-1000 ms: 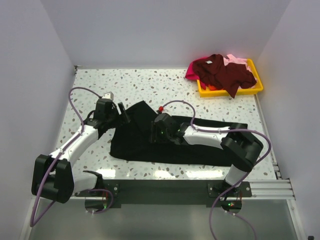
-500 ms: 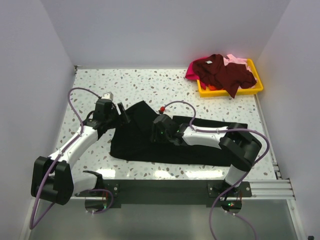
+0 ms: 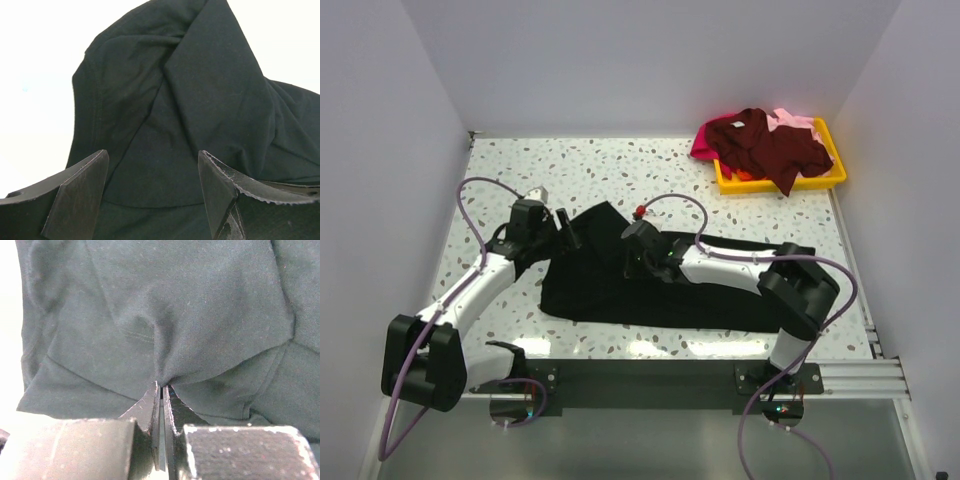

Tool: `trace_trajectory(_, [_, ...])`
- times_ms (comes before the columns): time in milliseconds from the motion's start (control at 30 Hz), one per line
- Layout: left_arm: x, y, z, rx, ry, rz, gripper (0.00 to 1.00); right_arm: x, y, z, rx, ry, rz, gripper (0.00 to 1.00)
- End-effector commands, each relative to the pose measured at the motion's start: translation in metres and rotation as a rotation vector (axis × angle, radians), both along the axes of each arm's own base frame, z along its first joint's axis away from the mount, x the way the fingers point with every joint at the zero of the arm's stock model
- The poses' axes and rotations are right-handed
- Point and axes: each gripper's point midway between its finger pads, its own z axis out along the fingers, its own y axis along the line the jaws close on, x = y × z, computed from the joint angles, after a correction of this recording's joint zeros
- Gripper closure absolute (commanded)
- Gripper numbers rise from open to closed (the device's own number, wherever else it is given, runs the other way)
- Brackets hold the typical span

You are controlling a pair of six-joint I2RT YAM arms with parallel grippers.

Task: Fold and stack the t-shirts
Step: Fold the tshirt

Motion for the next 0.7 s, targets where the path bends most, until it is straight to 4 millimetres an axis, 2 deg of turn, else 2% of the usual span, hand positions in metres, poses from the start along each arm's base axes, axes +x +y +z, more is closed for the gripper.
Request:
trace_trajectory(0, [0.011,-0.011,0.011,-0.032,-0.089,-0.067,0.23,0.006,-0.005,0.038,-0.002,-0.055,-0.007,1.0])
trace_trajectory(133, [0.023,-0.02,0.007,-0.031,-0.124,-0.134,0.23,0.009,-0.02,0.055,0.013,-0.054,-0.017,1.0])
trace_trajectory(233, [0.037,-0.03,0.01,-0.046,-0.168,-0.191,0.23,0.019,-0.04,0.061,0.031,-0.045,-0.047,1.0])
trace_trajectory(267, [0.041,-0.034,0.012,-0.056,-0.179,-0.206,0.24,0.028,-0.049,0.063,0.048,-0.039,-0.066,1.0])
trace_trajectory(300, [0.05,-0.039,0.018,-0.072,-0.219,-0.221,0.24,0.029,-0.056,0.062,0.058,-0.031,-0.075,1.0])
trace_trajectory(333, [0.053,-0.046,0.016,-0.095,-0.214,-0.244,0.24,0.038,-0.065,0.062,0.088,-0.017,-0.093,1.0])
trace_trajectory(400, [0.061,-0.052,0.019,-0.118,-0.236,-0.258,0.25,0.043,-0.073,0.059,0.114,0.001,-0.099,1.0])
trace_trajectory(433, [0.063,-0.056,0.014,-0.131,-0.227,-0.27,0.25,0.05,-0.079,0.056,0.11,0.002,-0.116,1.0])
trace_trajectory(500, [0.068,-0.062,0.016,-0.154,-0.254,-0.278,0.25,0.057,-0.083,0.054,0.126,0.025,-0.096,1.0])
trace_trajectory(533, [0.068,-0.066,0.009,-0.165,-0.243,-0.287,0.25,0.06,-0.081,0.056,0.129,0.024,-0.089,1.0])
trace_trajectory(667, [0.075,-0.077,0.006,-0.195,-0.268,-0.319,0.25,0.072,-0.084,0.043,0.142,0.059,-0.089,1.0])
